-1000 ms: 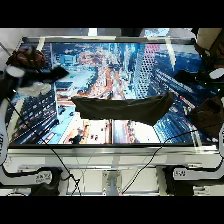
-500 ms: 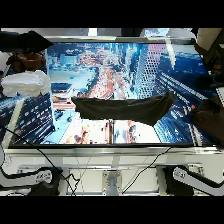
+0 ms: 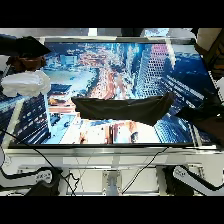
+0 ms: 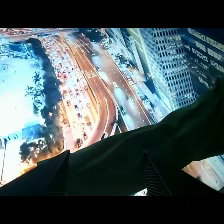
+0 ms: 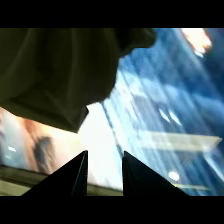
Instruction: Fold the shirts.
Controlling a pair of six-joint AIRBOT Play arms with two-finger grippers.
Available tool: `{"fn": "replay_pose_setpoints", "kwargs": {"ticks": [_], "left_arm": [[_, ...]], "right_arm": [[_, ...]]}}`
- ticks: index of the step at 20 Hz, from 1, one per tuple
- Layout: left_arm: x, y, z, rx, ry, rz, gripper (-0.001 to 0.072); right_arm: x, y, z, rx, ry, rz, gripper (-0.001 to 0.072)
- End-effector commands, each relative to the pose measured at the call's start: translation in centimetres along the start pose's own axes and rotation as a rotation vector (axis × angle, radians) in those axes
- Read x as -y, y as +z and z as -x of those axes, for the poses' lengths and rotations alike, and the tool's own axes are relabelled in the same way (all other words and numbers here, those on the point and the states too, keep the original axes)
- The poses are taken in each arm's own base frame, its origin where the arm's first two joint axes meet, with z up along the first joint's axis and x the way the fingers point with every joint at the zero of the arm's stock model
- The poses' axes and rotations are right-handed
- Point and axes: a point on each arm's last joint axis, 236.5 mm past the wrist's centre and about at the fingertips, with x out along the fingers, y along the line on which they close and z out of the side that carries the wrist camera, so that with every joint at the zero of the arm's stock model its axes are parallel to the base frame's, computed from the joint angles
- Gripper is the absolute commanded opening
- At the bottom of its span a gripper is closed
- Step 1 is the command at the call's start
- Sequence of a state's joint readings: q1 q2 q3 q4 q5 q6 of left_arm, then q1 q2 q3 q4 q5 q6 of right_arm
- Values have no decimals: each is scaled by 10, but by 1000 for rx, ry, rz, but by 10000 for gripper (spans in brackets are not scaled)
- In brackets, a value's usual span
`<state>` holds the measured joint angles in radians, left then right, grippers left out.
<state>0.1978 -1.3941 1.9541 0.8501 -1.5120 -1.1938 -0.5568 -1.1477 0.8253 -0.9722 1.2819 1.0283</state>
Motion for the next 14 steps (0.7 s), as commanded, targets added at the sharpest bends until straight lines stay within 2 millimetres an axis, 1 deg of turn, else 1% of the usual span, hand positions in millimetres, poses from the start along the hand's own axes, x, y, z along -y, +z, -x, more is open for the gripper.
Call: {"fn": "replay_pose_setpoints", "kwargs": {"ticks": [1,3,4,5,8,10,12,14], "left_arm": [[-4,-2,1,-10,17,25,474],[-4,-2,1,-10,18,39,474],[-4,-2,1,-9,18,40,474],[-4,-2,1,-9,18,41,474],[-5,-2,1,-9,20,56,474],[-10,-4,1,-16,44,56,474],[-30,-14,1,-55,125,56,475],[-61,-37,1,-139,238,72,475]], "right_arm": [[-7,13,-33,148,118,-85,270],[1,14,-41,139,98,-89,270],[0,12,-48,123,93,-81,271],[-2,11,-56,107,92,-71,271],[-12,5,-90,43,83,-35,271],[-18,0,-109,11,80,-16,271],[-23,-4,-119,-11,81,-4,270],[-26,-3,-122,-7,77,8,261]]}}
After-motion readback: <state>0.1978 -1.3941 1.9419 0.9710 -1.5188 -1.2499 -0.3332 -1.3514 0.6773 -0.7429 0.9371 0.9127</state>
